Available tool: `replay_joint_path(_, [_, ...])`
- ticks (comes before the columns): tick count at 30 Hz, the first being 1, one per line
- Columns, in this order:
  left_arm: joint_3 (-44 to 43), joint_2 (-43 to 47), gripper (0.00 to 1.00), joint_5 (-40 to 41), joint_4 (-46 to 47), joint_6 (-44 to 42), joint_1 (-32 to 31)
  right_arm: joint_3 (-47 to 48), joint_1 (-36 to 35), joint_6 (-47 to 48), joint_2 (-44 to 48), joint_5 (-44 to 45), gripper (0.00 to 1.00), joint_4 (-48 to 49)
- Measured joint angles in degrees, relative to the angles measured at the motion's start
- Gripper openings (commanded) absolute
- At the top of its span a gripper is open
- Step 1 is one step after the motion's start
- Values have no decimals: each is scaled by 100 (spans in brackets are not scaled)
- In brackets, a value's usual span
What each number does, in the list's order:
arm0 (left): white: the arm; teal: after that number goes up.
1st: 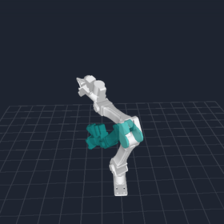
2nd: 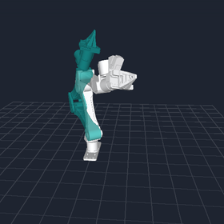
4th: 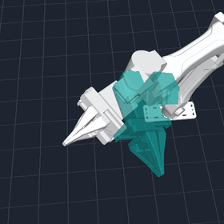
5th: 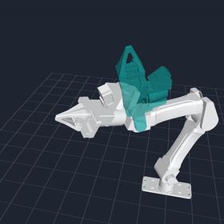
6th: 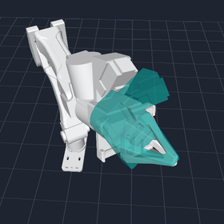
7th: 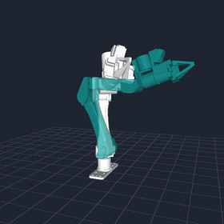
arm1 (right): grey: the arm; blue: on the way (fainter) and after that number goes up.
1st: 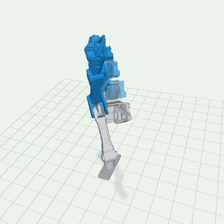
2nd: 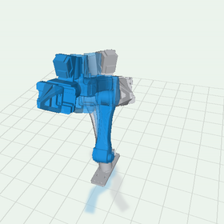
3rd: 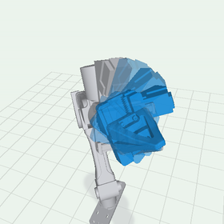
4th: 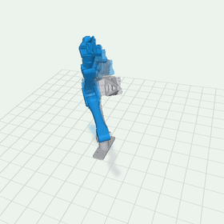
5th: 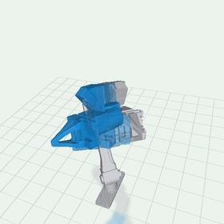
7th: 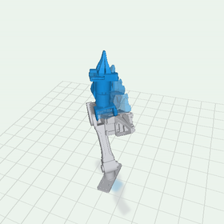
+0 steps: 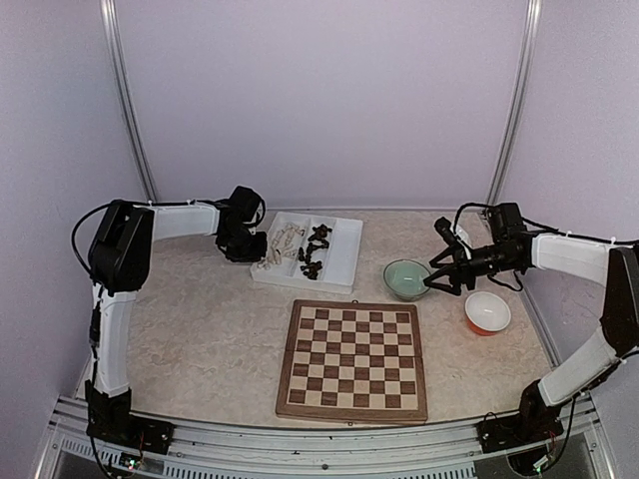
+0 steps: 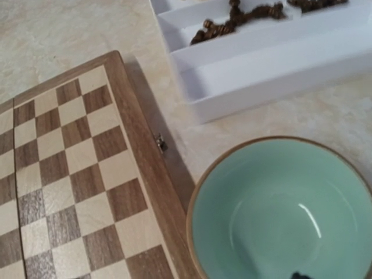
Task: Set up the chess pieces on the board
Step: Move the storage box to the center of the board.
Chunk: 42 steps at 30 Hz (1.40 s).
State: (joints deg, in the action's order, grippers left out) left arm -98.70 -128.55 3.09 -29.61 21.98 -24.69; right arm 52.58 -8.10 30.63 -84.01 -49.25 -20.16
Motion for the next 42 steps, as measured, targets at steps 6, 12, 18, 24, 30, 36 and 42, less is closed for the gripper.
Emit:
replay_joint_path(6, [1132,717,0,149,326,-79,404,13,0,26,-83,-37,76,-70])
replay_joint_path(12, [2214,1488,0,350,389,-81,745,109,-22,59,-179,-98,75,-157])
replay_joint_path(18, [3141,2229,0,382,393,-151,1001,116,-48,107,-184,-149,75,-243])
replay_joint_path(24, [3897,2957,0,284,153,-133,1591,140,-144,155,-304,-157,73,-308])
replay_joint_path(30, [4846,3740,0,195,125,420,1561,199,-282,197,-422,-151,73,-385])
replay_joint_path(36, [5547,4461,8,306,22,1252,870,232,-328,219,-459,-160,72,-415])
replay_joint_path(42, [6083,4857,40,149,-507,2367,-501,273,-411,234,-498,-181,72,-439])
